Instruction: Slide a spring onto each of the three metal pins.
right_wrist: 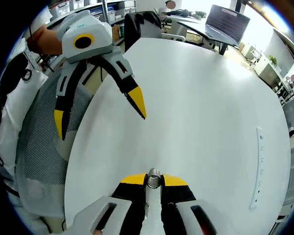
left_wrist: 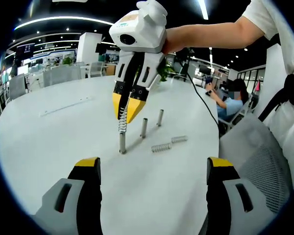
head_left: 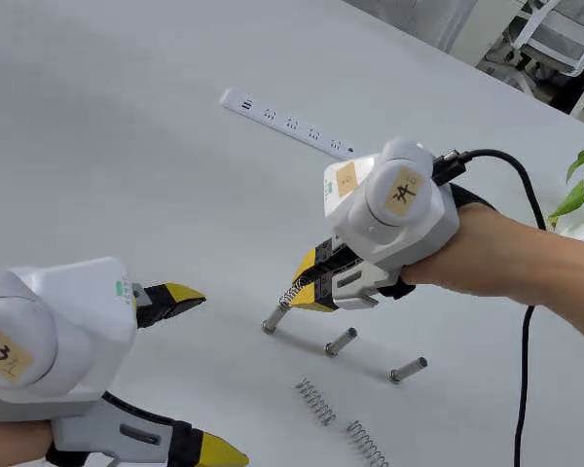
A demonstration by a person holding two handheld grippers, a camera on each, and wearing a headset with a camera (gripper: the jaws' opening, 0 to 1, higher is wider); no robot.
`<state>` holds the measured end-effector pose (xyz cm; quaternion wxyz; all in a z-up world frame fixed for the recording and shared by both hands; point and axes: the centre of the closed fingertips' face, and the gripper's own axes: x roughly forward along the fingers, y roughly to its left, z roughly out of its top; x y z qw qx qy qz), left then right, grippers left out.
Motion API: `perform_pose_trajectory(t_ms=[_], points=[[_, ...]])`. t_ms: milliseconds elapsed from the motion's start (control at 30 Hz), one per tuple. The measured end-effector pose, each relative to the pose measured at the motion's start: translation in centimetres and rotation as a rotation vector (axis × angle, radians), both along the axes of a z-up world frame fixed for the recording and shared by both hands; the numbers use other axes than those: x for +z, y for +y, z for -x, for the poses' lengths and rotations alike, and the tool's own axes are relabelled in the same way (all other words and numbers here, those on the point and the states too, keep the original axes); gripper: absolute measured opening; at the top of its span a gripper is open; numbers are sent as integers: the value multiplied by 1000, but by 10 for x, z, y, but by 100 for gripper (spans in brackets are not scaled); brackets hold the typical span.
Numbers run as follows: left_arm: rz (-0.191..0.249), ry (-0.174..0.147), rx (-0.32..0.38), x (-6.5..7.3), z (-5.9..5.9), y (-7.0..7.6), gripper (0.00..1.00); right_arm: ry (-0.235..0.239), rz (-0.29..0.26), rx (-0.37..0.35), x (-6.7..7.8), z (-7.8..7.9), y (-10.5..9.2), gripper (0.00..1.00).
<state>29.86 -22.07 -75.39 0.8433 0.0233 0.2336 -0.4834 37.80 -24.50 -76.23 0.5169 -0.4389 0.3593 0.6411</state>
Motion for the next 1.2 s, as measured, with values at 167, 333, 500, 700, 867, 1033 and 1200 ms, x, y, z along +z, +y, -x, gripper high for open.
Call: perform_pose_trajectory(t_ms=[167, 333, 500, 700, 867, 1033, 1200], points=[[4, 4, 0, -1, 0, 0, 88, 3, 5, 3, -3, 0, 1, 7], [9, 5, 0, -1, 0, 0, 88, 4, 13, 6, -7, -1, 1, 7], [10, 10, -4, -3, 1, -1, 88, 8, 18, 9, -11, -1, 0, 7], [14, 10, -2, -3, 1, -1, 88, 14, 24, 11, -17, 0, 0, 7], [14, 13, -4, -4, 1, -1, 88, 17, 28, 13, -22, -1, 1, 7], [15, 17, -5, -6, 2, -1, 88, 22, 33, 14, -27, -1, 1, 7], [16, 21, -7, -7, 2, -1, 87, 27, 39, 16, -34, -2, 1, 7]])
